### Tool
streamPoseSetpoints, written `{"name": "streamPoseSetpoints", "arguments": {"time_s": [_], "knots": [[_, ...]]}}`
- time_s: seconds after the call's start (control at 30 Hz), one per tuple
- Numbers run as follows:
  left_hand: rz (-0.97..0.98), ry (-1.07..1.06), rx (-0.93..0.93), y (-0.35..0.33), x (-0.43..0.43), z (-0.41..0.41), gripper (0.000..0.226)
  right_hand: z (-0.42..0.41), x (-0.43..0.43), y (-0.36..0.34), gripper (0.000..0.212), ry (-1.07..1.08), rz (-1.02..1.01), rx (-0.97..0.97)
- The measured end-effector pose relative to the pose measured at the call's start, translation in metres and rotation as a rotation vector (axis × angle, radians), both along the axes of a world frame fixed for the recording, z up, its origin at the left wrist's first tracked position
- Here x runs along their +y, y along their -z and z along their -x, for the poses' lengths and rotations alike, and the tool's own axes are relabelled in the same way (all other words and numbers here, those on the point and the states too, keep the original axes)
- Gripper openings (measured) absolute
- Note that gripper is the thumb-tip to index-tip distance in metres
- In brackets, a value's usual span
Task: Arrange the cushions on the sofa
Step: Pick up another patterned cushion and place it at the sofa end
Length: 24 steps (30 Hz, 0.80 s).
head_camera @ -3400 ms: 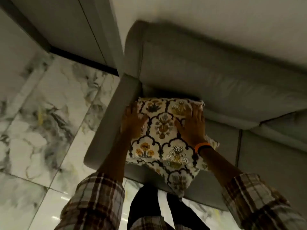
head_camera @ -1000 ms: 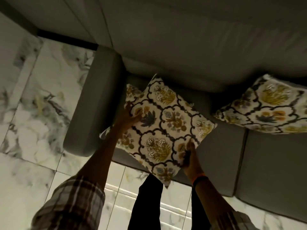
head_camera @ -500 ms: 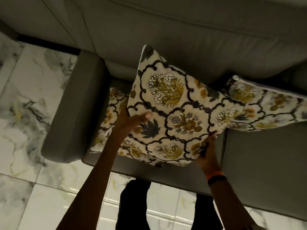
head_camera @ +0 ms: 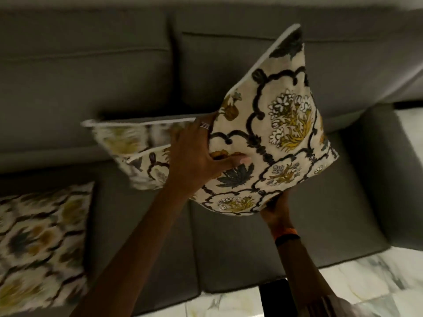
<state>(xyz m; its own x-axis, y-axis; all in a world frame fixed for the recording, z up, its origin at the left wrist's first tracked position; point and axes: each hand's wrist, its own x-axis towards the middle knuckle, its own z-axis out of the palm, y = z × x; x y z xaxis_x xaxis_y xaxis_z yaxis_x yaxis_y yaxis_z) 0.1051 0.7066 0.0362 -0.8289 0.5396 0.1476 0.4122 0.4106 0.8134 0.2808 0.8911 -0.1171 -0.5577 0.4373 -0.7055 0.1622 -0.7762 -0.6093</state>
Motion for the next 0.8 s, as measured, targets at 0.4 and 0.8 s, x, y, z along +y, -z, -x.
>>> {"name": "streamPoseSetpoints", "arguments": {"time_s": [0.4, 0.8], "knots": [[0.346, 0.228, 0.47, 0.053, 0.406, -0.03, 0.086, 0.003, 0.3, 0.077, 0.06, 0.346, 0.164, 0.004], [0.287, -0.078, 0.457, 0.096, 0.389, -0.068, 0.085, -0.065, 0.442, 0.082, 0.092, 0.051, -0.519, -0.21]]}}
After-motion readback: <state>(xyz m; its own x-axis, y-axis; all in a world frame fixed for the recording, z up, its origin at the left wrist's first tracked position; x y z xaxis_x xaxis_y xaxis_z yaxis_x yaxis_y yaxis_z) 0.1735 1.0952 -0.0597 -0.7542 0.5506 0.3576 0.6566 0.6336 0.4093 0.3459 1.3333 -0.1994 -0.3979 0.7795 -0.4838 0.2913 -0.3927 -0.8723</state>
